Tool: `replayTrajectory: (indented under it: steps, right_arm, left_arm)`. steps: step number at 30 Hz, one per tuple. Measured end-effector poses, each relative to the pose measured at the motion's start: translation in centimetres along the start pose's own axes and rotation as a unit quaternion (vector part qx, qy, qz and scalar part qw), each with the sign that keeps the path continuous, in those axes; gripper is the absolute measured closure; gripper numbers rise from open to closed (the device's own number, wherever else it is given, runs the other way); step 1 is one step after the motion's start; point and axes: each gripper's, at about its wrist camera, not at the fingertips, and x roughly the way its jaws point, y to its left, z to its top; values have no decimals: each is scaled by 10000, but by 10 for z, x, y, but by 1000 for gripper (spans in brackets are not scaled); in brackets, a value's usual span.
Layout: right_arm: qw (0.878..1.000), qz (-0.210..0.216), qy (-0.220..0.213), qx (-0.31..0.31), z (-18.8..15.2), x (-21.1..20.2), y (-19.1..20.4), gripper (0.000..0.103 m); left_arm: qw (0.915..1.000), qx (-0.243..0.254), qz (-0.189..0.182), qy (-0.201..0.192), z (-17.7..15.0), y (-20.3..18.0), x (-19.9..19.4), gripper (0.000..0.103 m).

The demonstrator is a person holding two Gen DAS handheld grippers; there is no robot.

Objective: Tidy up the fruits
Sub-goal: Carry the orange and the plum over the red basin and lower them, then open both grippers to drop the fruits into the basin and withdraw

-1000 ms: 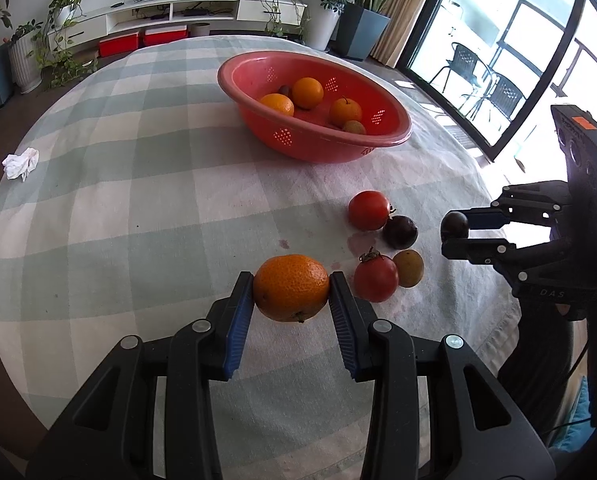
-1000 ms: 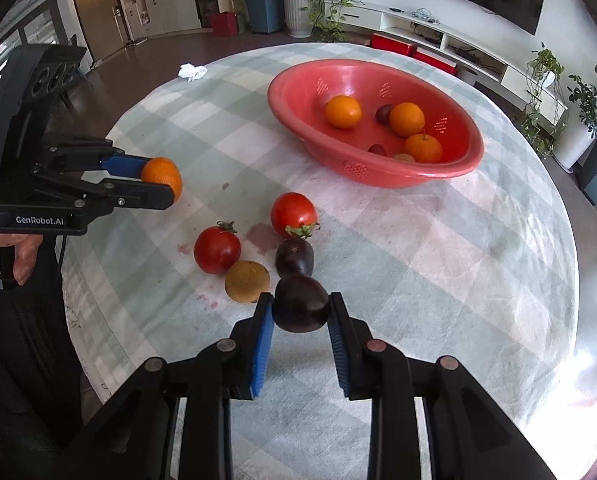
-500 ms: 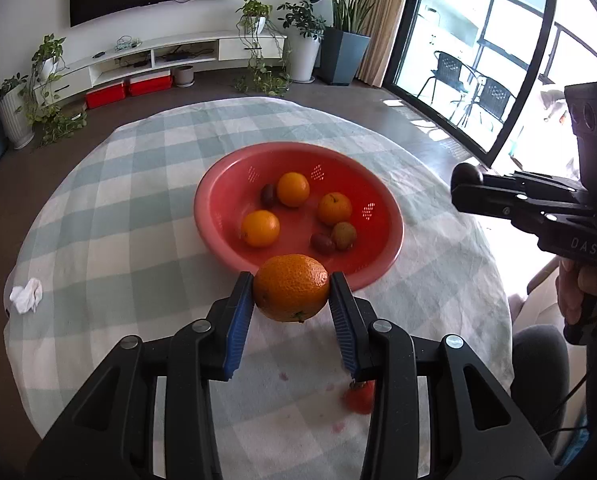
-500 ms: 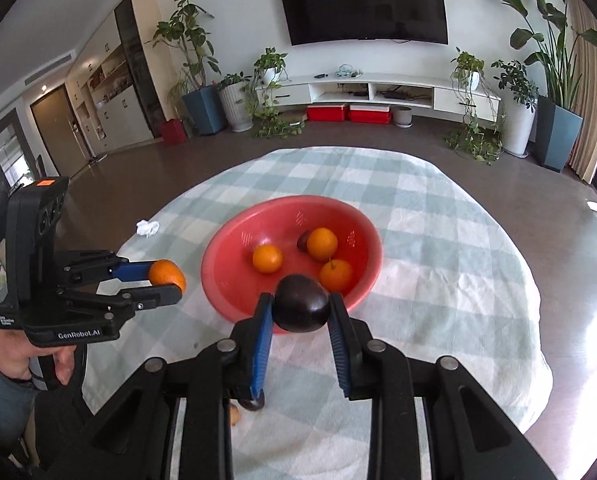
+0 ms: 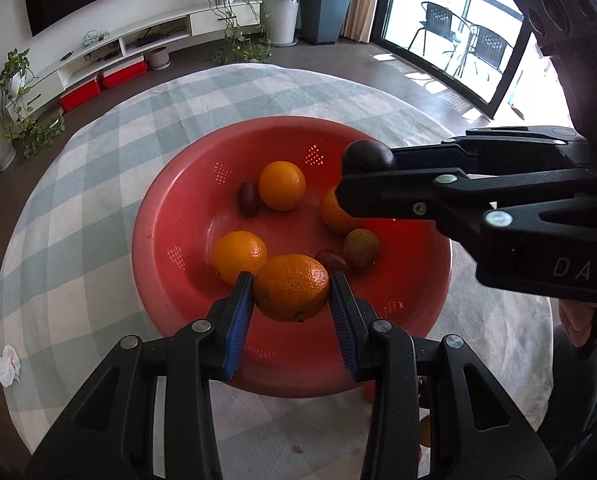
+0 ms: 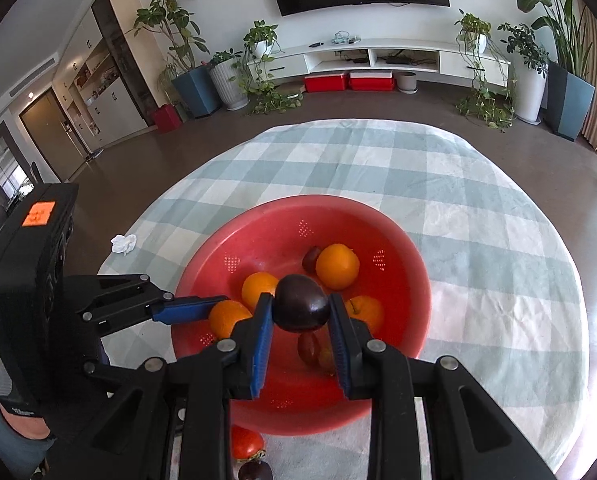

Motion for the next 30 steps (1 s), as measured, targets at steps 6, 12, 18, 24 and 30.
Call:
replayTrajectory:
  steps: [6, 12, 18, 24, 30]
  right_arm:
    - [9991, -80, 402, -92, 3, 28, 2, 73]
    - [9969, -332, 666, -252, 1, 46, 4, 73]
    - [9960, -423, 723, -304, -2, 53, 3, 73]
    - [9959, -441, 717, -338, -1, 52, 3, 73]
    - [9959, -445, 708, -337, 0, 52, 3, 72]
  left_arm:
    - [9998, 113, -13, 135, 1, 1, 14, 67]
    - [9996, 194, 8, 185, 2, -2, 20, 67]
    - [9996, 183, 54, 197, 2, -2, 23, 67]
    - [9996, 176, 82, 192, 2, -3, 23, 66]
    - [9997, 167, 91, 129, 1, -4, 19, 53]
